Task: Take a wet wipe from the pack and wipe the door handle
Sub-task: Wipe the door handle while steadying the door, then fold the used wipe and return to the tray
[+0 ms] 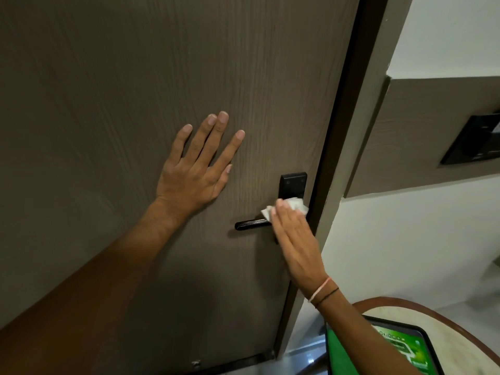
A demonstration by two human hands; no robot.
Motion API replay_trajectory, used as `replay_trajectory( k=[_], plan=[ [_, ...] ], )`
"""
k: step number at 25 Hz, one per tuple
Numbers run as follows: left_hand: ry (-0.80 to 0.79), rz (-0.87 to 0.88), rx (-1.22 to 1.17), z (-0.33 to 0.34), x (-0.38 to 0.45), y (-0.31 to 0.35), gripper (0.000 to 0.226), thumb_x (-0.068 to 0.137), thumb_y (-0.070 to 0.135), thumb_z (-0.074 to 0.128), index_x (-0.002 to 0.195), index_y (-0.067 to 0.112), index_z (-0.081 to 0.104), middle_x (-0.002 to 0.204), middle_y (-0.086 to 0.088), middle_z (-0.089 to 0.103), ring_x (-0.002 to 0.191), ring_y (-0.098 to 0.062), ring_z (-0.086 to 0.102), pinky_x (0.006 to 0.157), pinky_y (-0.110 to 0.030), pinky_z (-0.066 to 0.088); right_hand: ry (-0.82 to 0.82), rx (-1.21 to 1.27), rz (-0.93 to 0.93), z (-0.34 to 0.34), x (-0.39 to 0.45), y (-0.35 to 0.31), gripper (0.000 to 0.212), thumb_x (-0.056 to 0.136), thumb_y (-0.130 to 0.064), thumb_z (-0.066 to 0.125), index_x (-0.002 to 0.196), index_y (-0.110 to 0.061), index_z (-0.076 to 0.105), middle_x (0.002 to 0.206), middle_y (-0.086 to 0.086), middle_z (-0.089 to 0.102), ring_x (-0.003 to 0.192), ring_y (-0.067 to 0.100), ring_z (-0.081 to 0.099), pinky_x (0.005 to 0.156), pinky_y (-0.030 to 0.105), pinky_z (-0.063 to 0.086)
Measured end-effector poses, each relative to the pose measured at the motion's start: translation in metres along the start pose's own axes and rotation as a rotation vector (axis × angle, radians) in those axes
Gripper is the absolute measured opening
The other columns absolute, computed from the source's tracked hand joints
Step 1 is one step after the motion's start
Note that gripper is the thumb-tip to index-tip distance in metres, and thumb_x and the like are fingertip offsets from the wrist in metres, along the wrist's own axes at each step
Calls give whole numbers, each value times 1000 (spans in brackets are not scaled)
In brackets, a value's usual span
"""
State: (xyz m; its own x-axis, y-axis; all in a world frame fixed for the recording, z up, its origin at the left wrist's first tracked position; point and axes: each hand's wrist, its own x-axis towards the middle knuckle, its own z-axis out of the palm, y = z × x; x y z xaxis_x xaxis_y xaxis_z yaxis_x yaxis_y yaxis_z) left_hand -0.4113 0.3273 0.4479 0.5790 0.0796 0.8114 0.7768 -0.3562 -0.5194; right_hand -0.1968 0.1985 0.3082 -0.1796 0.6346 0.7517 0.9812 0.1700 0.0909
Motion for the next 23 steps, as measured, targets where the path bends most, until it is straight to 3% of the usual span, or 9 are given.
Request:
replay_trajectory(
  k=[4, 6, 8, 10, 14, 17, 19, 21, 23],
  plan=[
    [2, 9, -45, -3, 3, 0, 58, 107, 36, 42, 161, 19, 27, 164, -17, 25, 151, -29, 19, 121, -51, 24, 79, 503, 717, -4, 3, -53, 96, 79, 26, 43, 158, -14, 5, 168, 1, -2, 157, 19, 3, 126, 46, 16],
    [-12, 11, -64, -7, 1, 2, 58, 108, 35, 40, 162, 19, 24, 165, -17, 28, 152, -28, 17, 122, -50, 24, 135, 614, 838, -5, 11, -102, 99, 78, 30, 44, 158, -16, 7, 169, -2, 0, 156, 10, 3, 127, 35, 12],
    [-13, 6, -132, -12, -2, -1, 58, 109, 34, 39, 162, 19, 23, 165, -16, 27, 153, -28, 18, 122, -50, 25, 90, 712, 804, -12, 16, -157, 95, 80, 28, 44, 157, -16, 10, 169, 1, 4, 156, 11, 5, 127, 31, 10],
    [-25, 3, -139, -12, -2, 0, 57, 109, 32, 40, 162, 19, 24, 165, -16, 28, 153, -29, 23, 122, -50, 27, 54, 897, 786, -25, 21, -181, 81, 88, 21, 43, 156, -15, 18, 168, 1, 15, 155, 11, 14, 125, 28, 16],
    [-96, -45, -287, -31, 7, -2, 51, 107, 20, 43, 157, 13, 35, 164, -20, 29, 153, -32, 26, 123, -52, 30, 57, 1447, 1232, -80, 51, -143, 48, 95, 4, 44, 138, -12, 59, 142, 12, 61, 127, 24, 60, 107, 39, 50],
    [-174, -303, -819, -69, -4, 35, 39, 107, 24, 47, 141, 5, 56, 142, -17, 56, 131, -26, 54, 110, -34, 46, -80, 1835, 1372, -132, 44, -92, 42, 92, 8, 43, 126, -3, 65, 124, 22, 70, 103, 31, 72, 80, 38, 63],
    [-399, -622, -1281, -98, -6, 63, 35, 105, 35, 53, 128, 11, 66, 118, -3, 66, 101, -7, 64, 84, -10, 50, -235, 1767, 1290, -156, 33, -61, 41, 92, 6, 47, 128, -3, 65, 124, 21, 71, 104, 30, 72, 78, 33, 63],
    [-670, -867, -1648, -118, -2, 95, 35, 100, 40, 63, 123, 14, 70, 112, -1, 71, 94, -5, 68, 69, -7, 53, -275, 1631, 1234, -166, 16, -29, 39, 93, 4, 53, 128, -6, 67, 120, 17, 73, 102, 28, 71, 79, 31, 62],
    [-804, -1007, -1822, -129, 5, 135, 27, 96, 23, 72, 119, 8, 73, 106, -6, 76, 92, -9, 72, 65, -10, 57, -224, 1540, 1249, -172, -7, 11, 33, 93, 2, 58, 123, -4, 69, 110, 16, 75, 93, 24, 72, 73, 28, 62]
  ],
)
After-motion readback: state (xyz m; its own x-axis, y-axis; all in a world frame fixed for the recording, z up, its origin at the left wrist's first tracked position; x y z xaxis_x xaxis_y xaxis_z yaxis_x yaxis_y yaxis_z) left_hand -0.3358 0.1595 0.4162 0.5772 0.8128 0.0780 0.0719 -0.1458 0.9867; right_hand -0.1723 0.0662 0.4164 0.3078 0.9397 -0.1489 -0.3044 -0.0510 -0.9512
